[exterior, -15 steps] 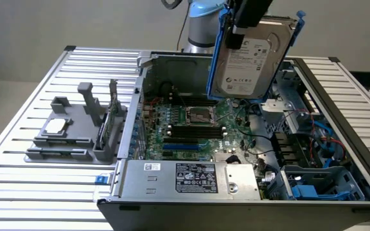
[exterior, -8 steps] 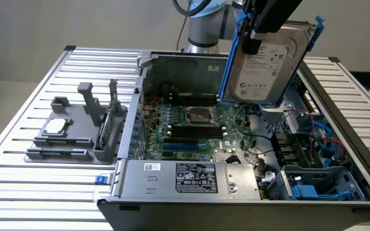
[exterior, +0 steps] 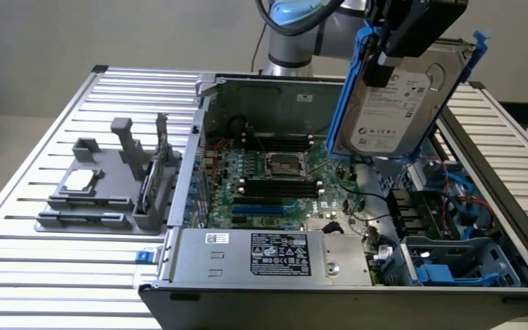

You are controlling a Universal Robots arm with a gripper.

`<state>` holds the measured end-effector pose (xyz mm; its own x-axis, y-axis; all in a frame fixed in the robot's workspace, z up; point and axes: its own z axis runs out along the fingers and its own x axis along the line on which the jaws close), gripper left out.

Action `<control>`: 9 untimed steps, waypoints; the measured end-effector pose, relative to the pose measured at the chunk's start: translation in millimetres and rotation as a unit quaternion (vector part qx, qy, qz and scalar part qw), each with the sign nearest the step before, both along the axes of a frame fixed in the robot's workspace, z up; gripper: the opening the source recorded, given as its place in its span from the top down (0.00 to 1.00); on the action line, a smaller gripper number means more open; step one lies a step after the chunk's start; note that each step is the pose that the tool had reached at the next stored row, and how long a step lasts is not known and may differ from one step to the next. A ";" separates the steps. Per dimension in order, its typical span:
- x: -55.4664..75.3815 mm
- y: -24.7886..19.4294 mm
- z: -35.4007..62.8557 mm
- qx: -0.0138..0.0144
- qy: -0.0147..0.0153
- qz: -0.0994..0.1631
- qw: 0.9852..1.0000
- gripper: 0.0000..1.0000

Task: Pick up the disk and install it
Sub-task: 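Pick up the disk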

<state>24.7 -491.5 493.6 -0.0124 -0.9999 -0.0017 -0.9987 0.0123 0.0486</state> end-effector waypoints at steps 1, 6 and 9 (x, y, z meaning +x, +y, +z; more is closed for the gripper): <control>0.3 -2.2 0.0 0.001 0.000 0.000 1.000 0.67; 1.5 -13.4 0.0 0.003 0.000 0.000 1.000 0.67; 2.8 -20.6 0.0 0.003 0.000 0.000 1.000 0.67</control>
